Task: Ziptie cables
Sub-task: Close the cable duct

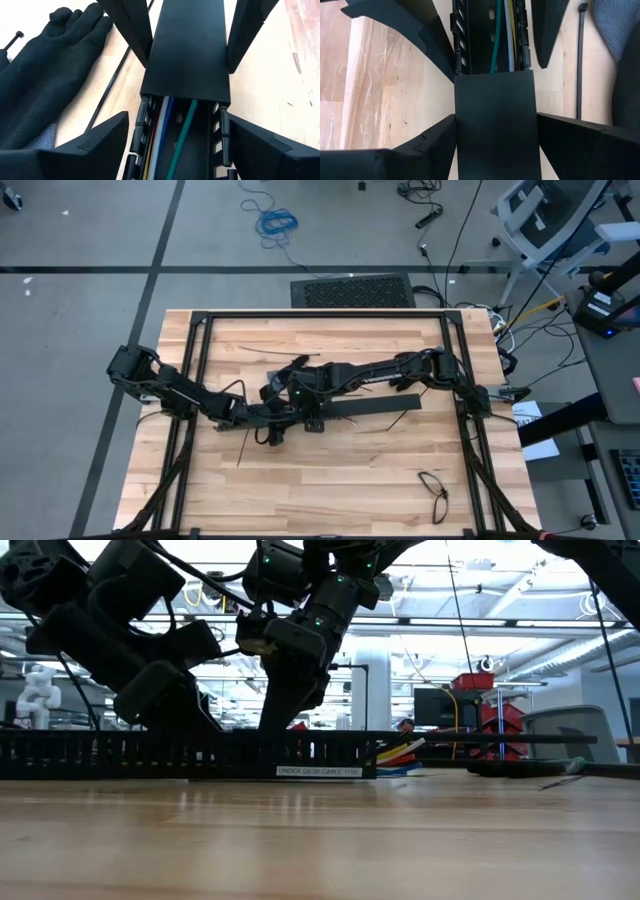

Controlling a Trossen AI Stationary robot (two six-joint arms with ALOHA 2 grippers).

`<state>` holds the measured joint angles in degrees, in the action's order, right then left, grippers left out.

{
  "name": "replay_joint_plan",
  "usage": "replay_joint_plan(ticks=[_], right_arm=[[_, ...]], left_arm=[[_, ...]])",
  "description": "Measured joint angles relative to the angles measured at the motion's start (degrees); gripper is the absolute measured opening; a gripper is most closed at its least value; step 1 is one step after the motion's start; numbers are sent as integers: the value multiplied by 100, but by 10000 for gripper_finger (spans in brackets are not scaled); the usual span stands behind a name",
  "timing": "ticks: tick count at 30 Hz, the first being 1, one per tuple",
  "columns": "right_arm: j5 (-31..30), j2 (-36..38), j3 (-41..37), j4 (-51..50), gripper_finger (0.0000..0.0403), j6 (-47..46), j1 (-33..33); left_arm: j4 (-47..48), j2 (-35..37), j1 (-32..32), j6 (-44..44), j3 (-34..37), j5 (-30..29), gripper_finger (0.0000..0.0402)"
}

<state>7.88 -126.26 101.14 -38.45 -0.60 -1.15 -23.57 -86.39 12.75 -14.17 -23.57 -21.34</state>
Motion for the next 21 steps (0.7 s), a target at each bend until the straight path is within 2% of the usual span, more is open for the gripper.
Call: replay_joint_plan(ticks=[9,21], right_arm=[[-4,0,0,-64,249,24,2],[-19,20,15,-65,249,41,-2]], left_arm=[[-6,8,0,209,0,206,253],[456,411,-4,555,0,218,249]])
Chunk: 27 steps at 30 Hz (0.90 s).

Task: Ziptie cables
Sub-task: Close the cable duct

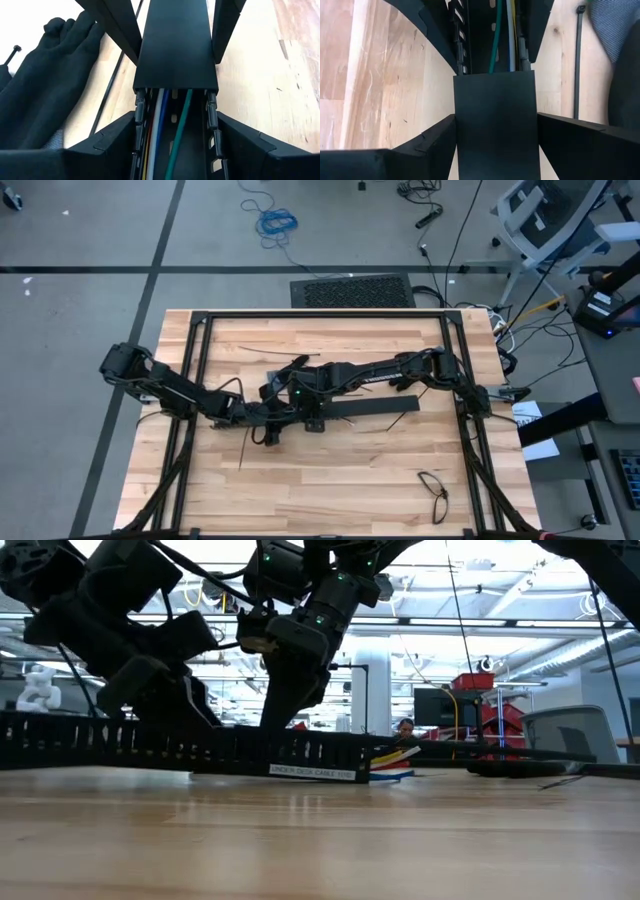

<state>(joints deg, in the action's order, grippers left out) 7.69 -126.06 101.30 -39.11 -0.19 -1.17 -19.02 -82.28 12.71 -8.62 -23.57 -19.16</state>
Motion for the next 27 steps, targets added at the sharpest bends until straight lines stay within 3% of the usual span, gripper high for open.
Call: replay_joint_plan(ticks=[27], right_arm=[[209,-11,-22,406,249,69,-7]], left_arm=[[-556,-177,-361,63,9,52,249]])
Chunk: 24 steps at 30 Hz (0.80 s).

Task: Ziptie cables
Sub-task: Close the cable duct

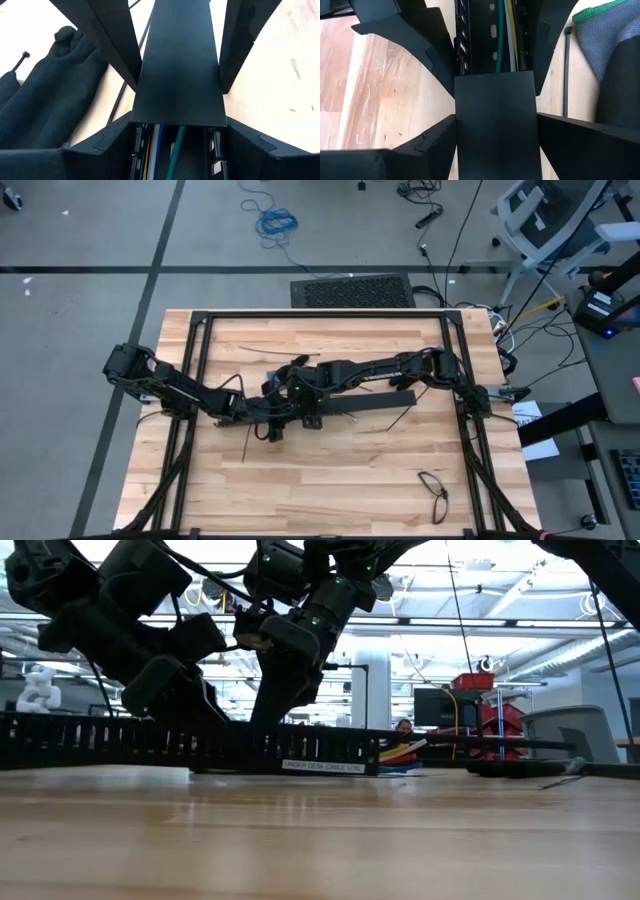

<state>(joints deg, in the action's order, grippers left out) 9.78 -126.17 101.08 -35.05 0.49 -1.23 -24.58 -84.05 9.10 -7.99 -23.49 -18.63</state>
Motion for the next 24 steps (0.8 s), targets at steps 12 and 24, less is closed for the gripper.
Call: replay_joint_plan(ticks=[12,24], right_arm=[[93,-7,0,-17,249,16,6],[75,-11,9,-33,249,13,15]], left_arm=[[-78,0,-4,778,0,273,249],[-55,0,-20,702,-9,368,249]])
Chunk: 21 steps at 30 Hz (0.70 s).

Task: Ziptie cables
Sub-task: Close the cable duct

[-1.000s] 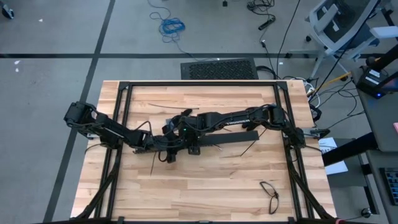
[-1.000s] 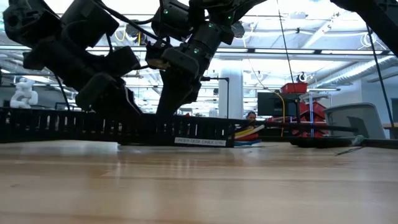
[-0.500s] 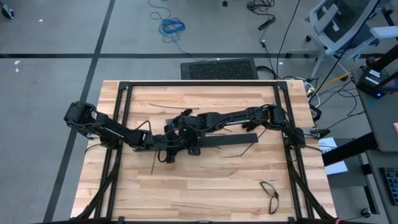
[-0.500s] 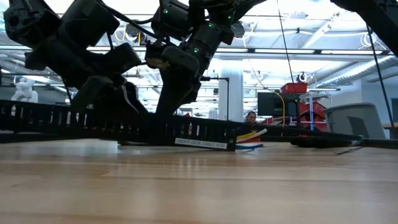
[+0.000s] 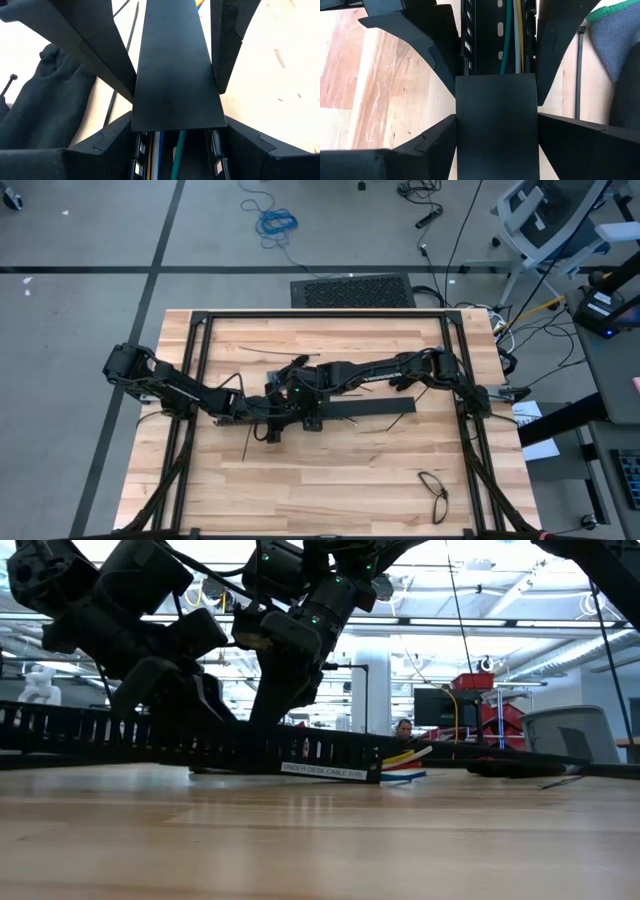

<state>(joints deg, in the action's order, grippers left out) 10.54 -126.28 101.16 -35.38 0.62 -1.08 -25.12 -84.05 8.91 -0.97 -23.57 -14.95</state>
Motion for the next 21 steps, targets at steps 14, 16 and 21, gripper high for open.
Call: replay_joint_plan(ticks=[14,16,21], right_arm=[[-36,-61,-4,-164,249,109,-4],[-30,-90,-3,-210,249,136,-4],[-7,-105,2,-211,249,171,-4]], left_arm=[[-775,-741,-63,-42,-11,41,249],[-938,-880,-68,-64,-38,60,249],[-906,-916,-68,-14,-98,89,249]])
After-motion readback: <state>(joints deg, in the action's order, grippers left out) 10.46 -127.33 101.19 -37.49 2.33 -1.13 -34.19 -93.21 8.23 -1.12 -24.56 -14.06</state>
